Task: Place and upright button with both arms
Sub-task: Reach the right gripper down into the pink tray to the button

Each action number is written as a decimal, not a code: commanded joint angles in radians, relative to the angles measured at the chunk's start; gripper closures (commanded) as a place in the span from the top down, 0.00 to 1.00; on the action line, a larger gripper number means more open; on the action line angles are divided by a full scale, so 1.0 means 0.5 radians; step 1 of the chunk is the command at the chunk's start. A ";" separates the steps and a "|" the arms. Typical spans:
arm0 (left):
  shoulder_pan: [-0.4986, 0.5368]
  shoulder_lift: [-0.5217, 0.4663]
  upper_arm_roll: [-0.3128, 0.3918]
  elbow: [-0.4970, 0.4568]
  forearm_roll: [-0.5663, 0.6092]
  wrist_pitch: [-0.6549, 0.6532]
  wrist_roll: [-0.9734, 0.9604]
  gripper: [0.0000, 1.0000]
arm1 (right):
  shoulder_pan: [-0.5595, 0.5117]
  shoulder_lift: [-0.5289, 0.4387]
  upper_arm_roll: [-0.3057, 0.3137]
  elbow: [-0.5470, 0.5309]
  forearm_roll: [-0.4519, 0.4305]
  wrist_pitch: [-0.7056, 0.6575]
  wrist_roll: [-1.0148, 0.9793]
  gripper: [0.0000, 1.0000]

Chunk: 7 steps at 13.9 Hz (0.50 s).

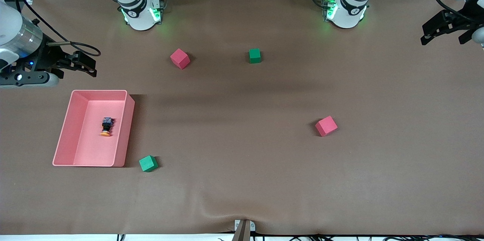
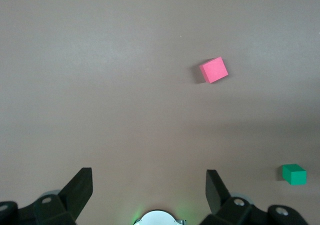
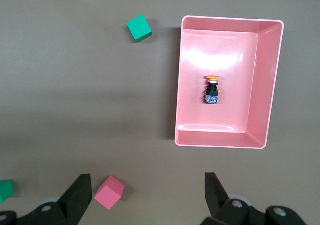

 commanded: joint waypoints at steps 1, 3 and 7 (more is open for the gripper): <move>0.012 -0.026 0.001 0.006 0.035 -0.002 0.052 1.00 | -0.018 -0.110 -0.008 -0.087 -0.036 0.011 -0.051 1.00; 0.015 -0.023 0.004 0.015 0.035 -0.002 0.046 1.00 | -0.024 -0.104 -0.063 -0.066 -0.024 0.029 -0.054 1.00; 0.021 -0.008 0.050 0.073 0.038 -0.002 0.049 1.00 | -0.021 -0.113 -0.137 -0.066 -0.014 0.029 -0.137 1.00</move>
